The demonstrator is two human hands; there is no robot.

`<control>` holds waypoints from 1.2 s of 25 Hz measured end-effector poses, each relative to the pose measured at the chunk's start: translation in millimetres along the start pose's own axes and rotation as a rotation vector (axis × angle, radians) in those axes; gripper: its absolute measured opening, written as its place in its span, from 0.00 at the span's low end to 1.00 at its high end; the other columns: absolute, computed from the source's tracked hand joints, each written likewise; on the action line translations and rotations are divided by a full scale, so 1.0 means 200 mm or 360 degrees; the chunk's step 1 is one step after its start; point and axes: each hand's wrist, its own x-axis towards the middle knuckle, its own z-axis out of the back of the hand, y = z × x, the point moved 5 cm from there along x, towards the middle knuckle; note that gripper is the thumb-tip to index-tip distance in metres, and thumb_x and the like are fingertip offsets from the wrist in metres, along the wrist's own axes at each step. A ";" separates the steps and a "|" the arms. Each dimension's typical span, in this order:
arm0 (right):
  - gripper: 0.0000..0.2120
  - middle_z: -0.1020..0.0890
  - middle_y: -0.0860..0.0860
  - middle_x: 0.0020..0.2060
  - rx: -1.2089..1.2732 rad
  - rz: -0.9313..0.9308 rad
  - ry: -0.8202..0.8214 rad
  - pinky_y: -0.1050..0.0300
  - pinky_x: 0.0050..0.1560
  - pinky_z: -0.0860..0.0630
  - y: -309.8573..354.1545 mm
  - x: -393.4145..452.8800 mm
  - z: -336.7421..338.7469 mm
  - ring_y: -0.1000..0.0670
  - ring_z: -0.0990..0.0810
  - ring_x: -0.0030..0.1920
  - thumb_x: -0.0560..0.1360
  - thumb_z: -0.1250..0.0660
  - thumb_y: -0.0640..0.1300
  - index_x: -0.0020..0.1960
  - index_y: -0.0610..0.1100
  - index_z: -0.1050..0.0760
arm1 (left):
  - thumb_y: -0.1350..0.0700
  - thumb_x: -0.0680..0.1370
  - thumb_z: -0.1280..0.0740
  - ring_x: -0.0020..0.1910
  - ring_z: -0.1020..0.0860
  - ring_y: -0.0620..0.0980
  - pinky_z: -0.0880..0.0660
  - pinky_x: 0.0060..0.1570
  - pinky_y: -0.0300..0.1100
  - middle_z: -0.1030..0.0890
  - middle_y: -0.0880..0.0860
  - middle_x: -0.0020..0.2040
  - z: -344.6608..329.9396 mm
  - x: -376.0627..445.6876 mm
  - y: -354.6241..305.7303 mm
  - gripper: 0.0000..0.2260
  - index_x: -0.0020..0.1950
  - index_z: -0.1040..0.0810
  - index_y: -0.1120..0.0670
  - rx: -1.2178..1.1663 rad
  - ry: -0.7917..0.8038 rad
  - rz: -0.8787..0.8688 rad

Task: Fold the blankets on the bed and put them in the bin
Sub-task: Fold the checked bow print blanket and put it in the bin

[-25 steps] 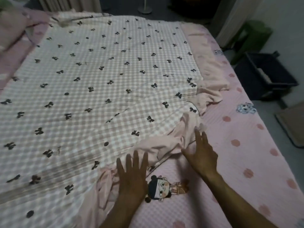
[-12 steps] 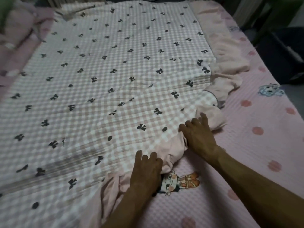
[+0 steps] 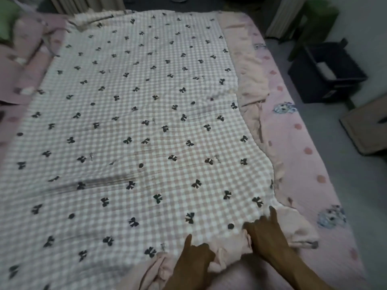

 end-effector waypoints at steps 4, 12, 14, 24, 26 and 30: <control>0.19 0.30 0.53 0.15 0.0108 -0.0095 0.0286 0.38 0.58 0.38 0.08 -0.52 -0.20 0.49 0.28 0.19 0.35 0.21 0.47 0.20 0.53 0.28 | 0.57 0.75 0.39 0.56 0.22 0.54 0.58 0.76 0.55 0.21 0.54 0.54 -0.12 -0.32 -0.25 0.12 0.54 0.18 0.54 0.0076 0.0486 -0.0028; 0.19 0.17 0.46 0.50 -0.0112 -0.0204 0.0696 0.29 0.59 0.80 0.26 -0.74 0.04 0.38 0.22 0.58 0.67 0.26 0.52 0.56 0.50 0.21 | 0.54 0.75 0.35 0.66 0.32 0.61 0.57 0.72 0.66 0.32 0.58 0.67 -0.03 -0.63 -0.31 0.26 0.72 0.37 0.54 0.0076 0.0558 0.0407; 0.21 0.20 0.44 0.56 -0.0111 -0.0070 0.0543 0.34 0.50 0.87 0.36 -0.69 0.10 0.37 0.25 0.62 0.69 0.29 0.46 0.62 0.48 0.24 | 0.55 0.75 0.37 0.68 0.34 0.59 0.58 0.72 0.63 0.33 0.55 0.68 0.10 -0.68 -0.23 0.26 0.73 0.39 0.52 -0.0057 0.0350 0.0622; 0.38 0.16 0.43 0.52 0.0027 0.0763 0.0528 0.26 0.51 0.27 1.68 -0.33 0.11 0.38 0.16 0.47 0.45 0.17 0.57 0.53 0.47 0.16 | 0.50 0.77 0.40 0.73 0.39 0.56 0.58 0.73 0.63 0.38 0.52 0.75 0.17 -1.33 0.68 0.30 0.78 0.47 0.48 -0.0522 0.0039 0.1652; 0.38 0.29 0.41 0.71 0.0115 0.0856 0.0585 0.24 0.62 0.35 2.01 -0.25 0.13 0.34 0.24 0.64 0.62 0.22 0.55 0.70 0.47 0.27 | 0.50 0.77 0.40 0.72 0.39 0.56 0.56 0.72 0.64 0.38 0.52 0.74 0.08 -1.54 0.99 0.30 0.77 0.47 0.48 -0.0534 0.0055 0.1796; 0.44 0.39 0.42 0.76 0.0071 0.0789 0.0350 0.25 0.62 0.35 2.60 0.06 0.04 0.31 0.27 0.64 0.58 0.22 0.46 0.73 0.46 0.31 | 0.50 0.77 0.40 0.71 0.38 0.55 0.54 0.72 0.64 0.37 0.52 0.73 -0.05 -1.84 1.65 0.29 0.77 0.45 0.48 -0.0539 -0.0098 0.1955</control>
